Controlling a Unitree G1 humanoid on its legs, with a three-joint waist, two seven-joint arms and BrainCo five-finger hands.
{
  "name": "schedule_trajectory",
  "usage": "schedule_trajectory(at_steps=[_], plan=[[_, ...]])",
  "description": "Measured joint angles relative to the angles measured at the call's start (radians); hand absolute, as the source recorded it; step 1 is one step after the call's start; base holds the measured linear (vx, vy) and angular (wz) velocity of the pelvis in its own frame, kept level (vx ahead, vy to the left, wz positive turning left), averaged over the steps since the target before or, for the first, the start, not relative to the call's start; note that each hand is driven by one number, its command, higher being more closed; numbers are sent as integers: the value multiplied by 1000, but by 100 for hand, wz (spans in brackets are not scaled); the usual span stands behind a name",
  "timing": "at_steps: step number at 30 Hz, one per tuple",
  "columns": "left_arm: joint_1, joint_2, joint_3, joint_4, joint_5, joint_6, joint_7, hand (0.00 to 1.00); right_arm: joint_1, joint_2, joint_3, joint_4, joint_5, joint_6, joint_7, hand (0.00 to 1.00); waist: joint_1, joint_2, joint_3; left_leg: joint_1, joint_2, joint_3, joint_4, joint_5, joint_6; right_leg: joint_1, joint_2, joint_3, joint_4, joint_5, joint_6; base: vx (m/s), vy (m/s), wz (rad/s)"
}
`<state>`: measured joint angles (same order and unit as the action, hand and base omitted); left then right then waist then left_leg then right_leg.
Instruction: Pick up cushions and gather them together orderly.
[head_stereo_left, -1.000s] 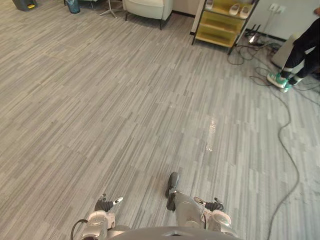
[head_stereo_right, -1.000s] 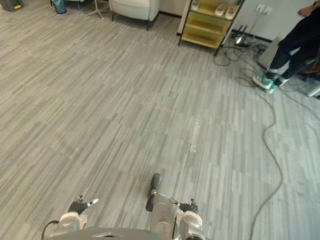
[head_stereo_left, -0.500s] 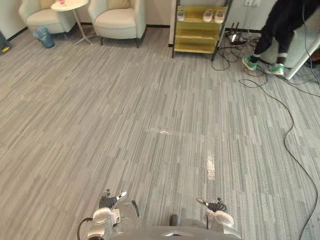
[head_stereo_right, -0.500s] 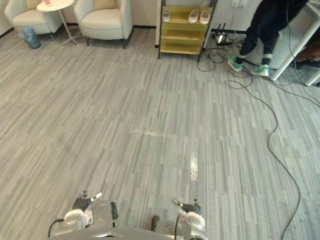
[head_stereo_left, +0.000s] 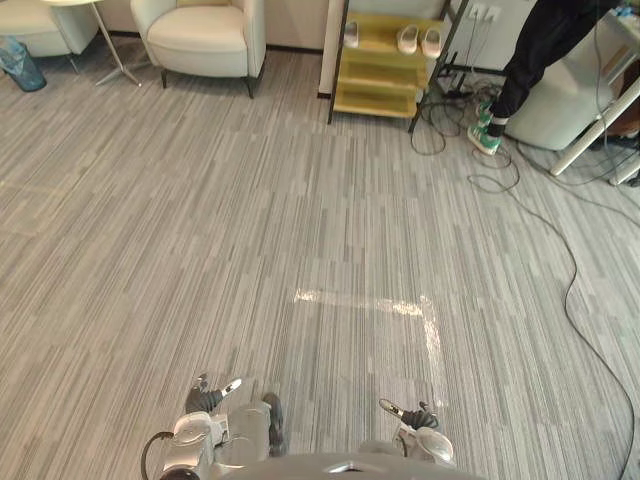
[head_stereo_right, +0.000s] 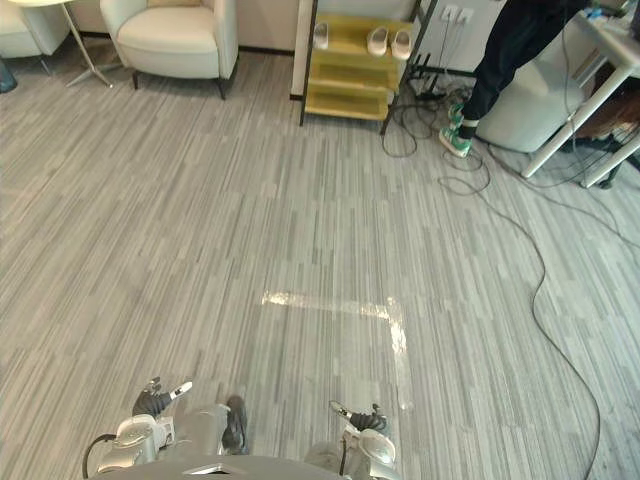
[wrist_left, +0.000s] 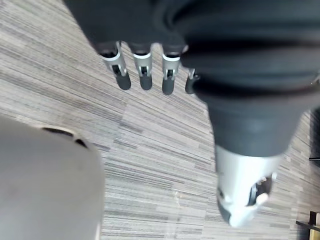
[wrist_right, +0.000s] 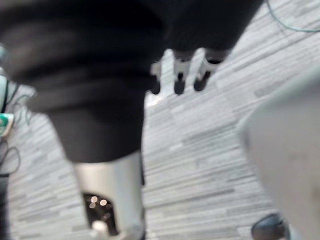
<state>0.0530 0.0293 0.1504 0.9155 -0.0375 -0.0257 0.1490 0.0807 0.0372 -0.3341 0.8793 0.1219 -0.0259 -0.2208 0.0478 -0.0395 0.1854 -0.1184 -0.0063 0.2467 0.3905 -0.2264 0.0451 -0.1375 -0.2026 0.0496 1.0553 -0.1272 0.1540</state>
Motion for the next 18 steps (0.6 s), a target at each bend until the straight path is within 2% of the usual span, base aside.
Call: schedule_trajectory(at_steps=[1,2,4,6,7,9,10,11,12,13,14,16,18], plan=[[-2,0,0,-1,0,3,0,0,14,1,-1,-3,0,0,0,0,-1,-5,-2,61,-8,1,-23,-20,6,-53,7,-53,43,-47,-21,360,86,7],[0,0,0,0,0,3,0,0,19,0,0,-6,1,0,0,0,-2,-3,-3,83,-8,1,-35,-29,5,-75,18,-81,35,-72,-27,433,63,7],[8,-2,7,5,0,4,0,0,29,2,-5,-18,26,-14,1,0,-13,-4,-4,163,-5,2,-71,-44,14,-143,64,-179,-134,-149,-77,395,2,6],[7,-11,29,10,0,4,-1,0,28,3,-12,-24,33,-17,3,0,-21,0,-5,212,0,2,-104,-56,1,-172,91,-226,-309,-153,-96,357,-25,8],[7,-14,33,10,0,4,-1,0,28,3,-13,-27,33,-16,3,0,-22,1,-5,220,3,3,-110,-59,-5,-174,94,-241,-349,-149,-104,444,-37,11],[8,-29,43,12,0,4,-1,0,27,2,-27,-36,30,-14,3,0,-18,23,2,285,39,3,-146,-79,-40,-176,108,-349,-568,-77,-150,492,-64,0],[8,-31,43,17,0,4,-1,0,26,2,-27,-40,30,-15,3,0,-19,28,4,301,51,1,-152,-88,-56,-176,111,-371,-614,-44,-153,600,-148,-7],[10,-29,44,20,2,4,-2,0,27,3,-21,-39,30,-14,3,0,-20,24,1,324,58,-1,-154,-103,-82,-170,112,-383,-685,27,-154,513,-158,-3],[17,-26,44,24,2,3,-3,0,32,3,-22,-39,33,-15,3,0,-19,17,-1,348,61,-4,-154,-118,-106,-151,104,-405,-707,148,-238,510,-184,-7],[7,-40,43,42,2,4,-4,0,23,-10,-22,-38,29,-14,7,0,-15,38,-2,360,87,-9,-148,-128,-117,-143,115,-422,-680,139,-237,449,-195,6],[0,-58,42,44,8,3,-9,0,20,-21,-26,-39,29,-15,16,0,-20,62,-9,360,101,-20,-139,-106,-134,-145,119,-425,-646,94,-248,413,-195,10],[-5,-83,33,39,15,1,-10,0,20,-30,-30,-37,28,-14,22,0,-21,82,-22,359,111,-37,-130,-71,-136,-139,116,-442,-616,34,-244,419,-207,30],[-14,-92,0,36,23,1,-14,0,20,-40,-29,-33,27,-9,24,0,-31,98,-28,286,147,-79,50,-50,-146,-78,121,-492,-636,-18,-239,341,-179,61]])
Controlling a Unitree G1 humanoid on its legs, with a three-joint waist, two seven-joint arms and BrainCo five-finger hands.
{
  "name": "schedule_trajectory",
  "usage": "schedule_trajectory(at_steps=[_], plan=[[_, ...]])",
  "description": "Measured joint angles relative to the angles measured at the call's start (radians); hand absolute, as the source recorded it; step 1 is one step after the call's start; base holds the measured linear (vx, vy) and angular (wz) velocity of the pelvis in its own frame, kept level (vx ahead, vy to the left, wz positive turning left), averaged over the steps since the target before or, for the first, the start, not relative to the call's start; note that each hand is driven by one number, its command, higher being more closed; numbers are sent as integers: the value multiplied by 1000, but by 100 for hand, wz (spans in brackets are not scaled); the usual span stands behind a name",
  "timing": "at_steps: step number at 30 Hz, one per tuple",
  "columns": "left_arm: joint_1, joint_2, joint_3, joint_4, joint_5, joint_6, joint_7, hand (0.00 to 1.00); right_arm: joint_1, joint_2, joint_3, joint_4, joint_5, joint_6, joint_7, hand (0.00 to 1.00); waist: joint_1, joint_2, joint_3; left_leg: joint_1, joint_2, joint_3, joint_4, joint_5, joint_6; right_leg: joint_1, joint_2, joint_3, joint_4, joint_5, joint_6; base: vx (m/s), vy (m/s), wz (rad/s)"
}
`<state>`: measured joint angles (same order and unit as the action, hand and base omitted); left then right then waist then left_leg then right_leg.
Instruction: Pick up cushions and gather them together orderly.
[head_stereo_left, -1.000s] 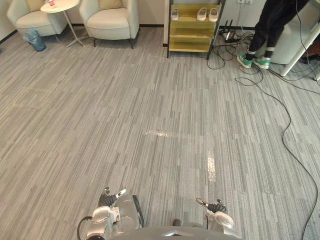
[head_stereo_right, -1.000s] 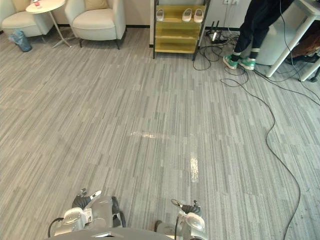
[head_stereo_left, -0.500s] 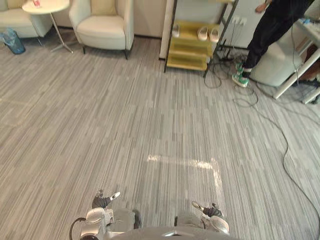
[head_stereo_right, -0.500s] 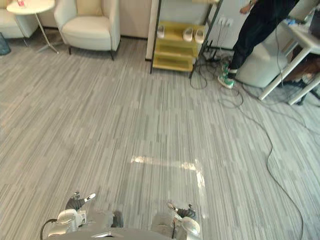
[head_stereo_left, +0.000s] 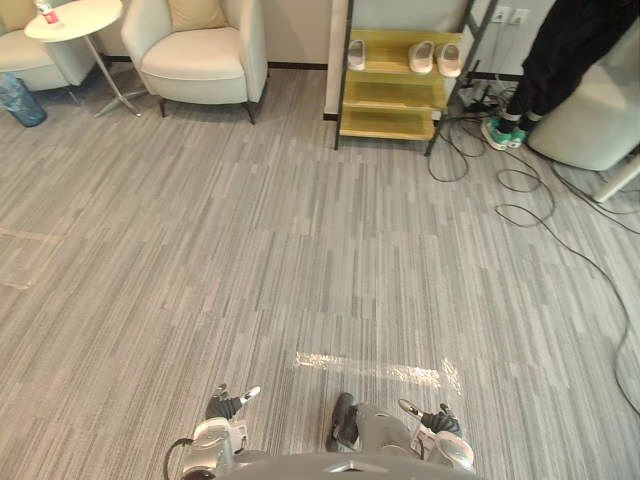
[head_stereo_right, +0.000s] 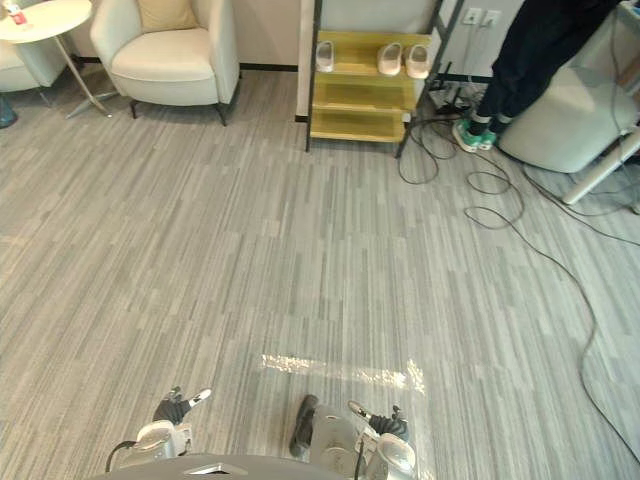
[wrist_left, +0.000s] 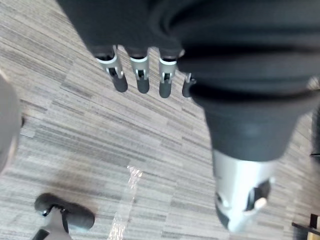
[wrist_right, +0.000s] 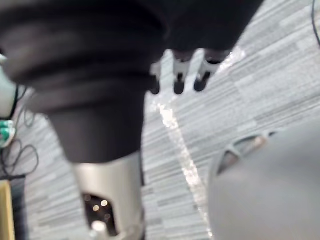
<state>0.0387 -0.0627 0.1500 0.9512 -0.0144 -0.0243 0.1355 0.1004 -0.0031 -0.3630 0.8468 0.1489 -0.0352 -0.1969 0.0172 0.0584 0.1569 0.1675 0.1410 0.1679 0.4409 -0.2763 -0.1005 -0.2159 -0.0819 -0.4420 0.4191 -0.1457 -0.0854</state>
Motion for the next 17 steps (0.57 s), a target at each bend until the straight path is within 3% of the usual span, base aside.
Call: schedule_trajectory(at_steps=[2,4,8,9,10,13,17], plan=[[-6,1,-1,-6,0,0,-9,0,1,-4,6,15,0,1,-2,0,5,0,1,-100,58,2,246,21,-11,73,19,-17,-49,-11,2,210,-101,42],[-2,2,-3,-19,0,0,-9,0,-1,-9,4,40,0,0,-2,0,24,-8,5,-151,91,44,336,4,12,141,37,-22,-96,-10,4,156,-45,3],[-2,6,-17,-17,-1,0,-9,0,-17,-22,-3,81,0,7,-9,0,27,1,-3,-229,63,42,126,-33,21,188,36,-2,-157,9,36,105,65,-13],[-2,6,-17,-15,0,0,-9,0,-17,-24,-4,85,0,11,-10,0,30,2,-4,-237,46,15,35,-18,22,186,35,7,-160,16,46,114,221,-38],[-8,27,-21,8,2,-6,-10,0,-24,-23,-19,122,2,18,-14,0,34,-17,-20,-204,-6,-2,-103,49,38,191,30,54,-200,40,84,116,177,-26],[-9,53,-23,31,4,-8,-10,0,-20,-1,-58,129,0,20,-26,0,34,-34,-22,-163,-31,17,-151,67,56,237,28,72,-287,95,97,111,148,-14],[5,68,-7,62,9,-4,-10,0,-20,1,-87,142,0,19,-26,0,35,-35,-23,-112,-69,19,-189,70,61,283,12,113,-337,123,116,64,132,-11]])
